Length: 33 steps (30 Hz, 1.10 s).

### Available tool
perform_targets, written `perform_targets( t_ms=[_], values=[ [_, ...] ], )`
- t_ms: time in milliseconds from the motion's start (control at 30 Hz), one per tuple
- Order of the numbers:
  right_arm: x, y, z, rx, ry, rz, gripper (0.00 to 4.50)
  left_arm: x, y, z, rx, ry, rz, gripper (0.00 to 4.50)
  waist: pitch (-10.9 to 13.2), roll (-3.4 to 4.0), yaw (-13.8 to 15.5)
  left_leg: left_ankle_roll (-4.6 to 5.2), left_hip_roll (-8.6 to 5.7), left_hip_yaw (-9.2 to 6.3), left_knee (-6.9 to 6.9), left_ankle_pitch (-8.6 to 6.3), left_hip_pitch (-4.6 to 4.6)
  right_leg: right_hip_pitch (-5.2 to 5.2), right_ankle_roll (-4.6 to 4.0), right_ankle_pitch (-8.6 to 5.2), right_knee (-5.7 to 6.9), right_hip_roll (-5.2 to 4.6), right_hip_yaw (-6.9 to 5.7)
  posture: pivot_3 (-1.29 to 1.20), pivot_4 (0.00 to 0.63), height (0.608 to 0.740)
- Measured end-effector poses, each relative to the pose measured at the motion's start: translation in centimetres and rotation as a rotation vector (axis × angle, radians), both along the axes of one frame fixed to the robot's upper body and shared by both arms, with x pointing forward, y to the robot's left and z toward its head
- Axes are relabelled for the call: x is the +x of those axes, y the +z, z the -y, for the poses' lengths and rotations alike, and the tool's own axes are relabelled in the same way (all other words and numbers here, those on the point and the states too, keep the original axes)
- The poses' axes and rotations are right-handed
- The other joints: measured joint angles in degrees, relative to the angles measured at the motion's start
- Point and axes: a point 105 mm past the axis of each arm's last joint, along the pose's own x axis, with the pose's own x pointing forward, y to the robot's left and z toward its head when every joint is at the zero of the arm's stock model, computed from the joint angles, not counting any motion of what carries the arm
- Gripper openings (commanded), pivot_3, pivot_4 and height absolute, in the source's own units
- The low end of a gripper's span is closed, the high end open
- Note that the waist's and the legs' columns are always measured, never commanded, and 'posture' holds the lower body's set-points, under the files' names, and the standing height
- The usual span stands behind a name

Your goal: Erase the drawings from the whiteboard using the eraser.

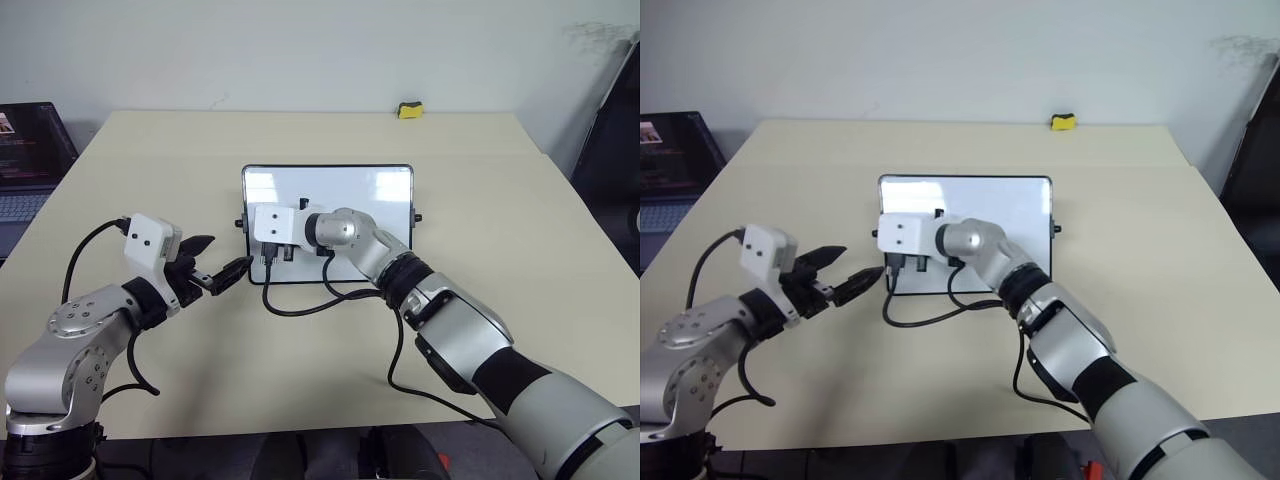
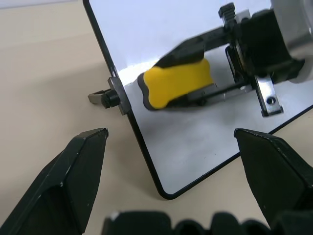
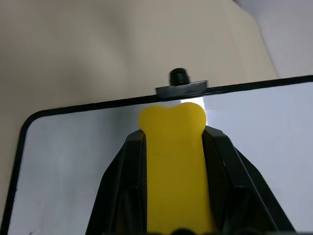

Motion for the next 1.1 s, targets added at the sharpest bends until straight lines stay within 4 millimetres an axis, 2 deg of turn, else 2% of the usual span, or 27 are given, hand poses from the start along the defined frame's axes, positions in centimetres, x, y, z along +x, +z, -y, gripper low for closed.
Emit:
perform_targets(
  t_ms=[67, 233, 367, 567, 700, 800, 933, 1100],
  values=[
    [0.3, 0.2, 0.0, 0.014, -0.017, 0.029, 1.19, -0.1, 0.1, 0.1, 0.003, -0.005, 0.005, 4.5, 0.01, 0.01, 0.02, -0.01, 0.01, 0.0, 0.01, 0.01, 0.0, 0.0, -0.03, 0.02, 0.01, 0.0, -0.01, 0.0, 0.15, 0.74],
    [1.9, 3.2, 0.8, 0.053, -0.093, 0.166, 1.19, -0.3, 0.0, 0.3, 0.003, -0.01, 0.001, 4.5, 0.0, -0.01, 0.07, -0.04, 0.01, 0.0, 0.01, 0.02, -0.01, -0.02, -0.07, 0.04, 0.0, 0.02, -0.01, 0.0, 0.15, 0.74],
    [1.6, 2.3, 0.9, 0.023, -0.06, 0.132, 1.19, -0.4, -0.2, 0.3, 0.002, -0.011, -0.005, 4.5, -0.01, -0.01, -0.03, -0.04, 0.06, 0.05, 0.0, 0.02, 0.0, -0.03, -0.07, 0.04, -0.01, 0.04, 0.01, 0.0, 0.15, 0.74],
    [-0.4, -1.1, 0.6, -0.099, 0.06, 0.034, 1.19, -0.4, -0.1, 0.4, -0.003, -0.019, -0.001, 4.5, 0.0, 0.0, 0.01, -0.04, 0.07, 0.03, 0.03, 0.02, 0.08, 0.03, -0.08, 0.05, 0.05, 0.06, 0.0, 0.0, 0.15, 0.74],
    [-0.4, -1.2, 0.6, -0.112, 0.06, 0.062, 1.19, -0.4, -0.1, 0.5, -0.003, -0.02, -0.001, 4.5, 0.0, 0.0, 0.07, -0.05, 0.07, -0.01, 0.05, 0.03, 0.08, 0.03, -0.12, 0.07, 0.08, 0.07, -0.02, 0.0, 0.15, 0.74],
    [0.3, 0.0, 0.6, -0.081, 0.022, 0.134, 1.19, -0.4, -0.1, 0.5, -0.004, -0.02, -0.002, 4.5, 0.01, 0.02, 0.11, -0.09, 0.08, -0.02, 0.06, 0.06, 0.06, 0.01, -0.14, 0.08, 0.09, 0.08, -0.03, 0.0, 0.15, 0.74],
    [2.0, 3.3, 1.4, -0.038, -0.059, 0.271, 1.18, -0.5, -0.1, 0.5, -0.005, -0.021, -0.002, 4.5, -0.01, -0.01, 0.12, -0.1, 0.08, 0.01, 0.04, 0.06, 0.03, -0.01, -0.15, 0.08, 0.03, 0.08, -0.02, 0.0, 0.15, 0.74],
    [1.7, 2.6, 1.5, -0.068, -0.023, 0.242, 1.18, -0.5, -0.1, 0.5, -0.005, -0.022, -0.003, 4.5, -0.01, -0.01, -0.01, -0.1, 0.11, 0.05, -0.02, 0.05, 0.03, -0.04, -0.15, 0.07, 0.0, 0.1, 0.0, 0.0, 0.15, 0.74]
  ],
)
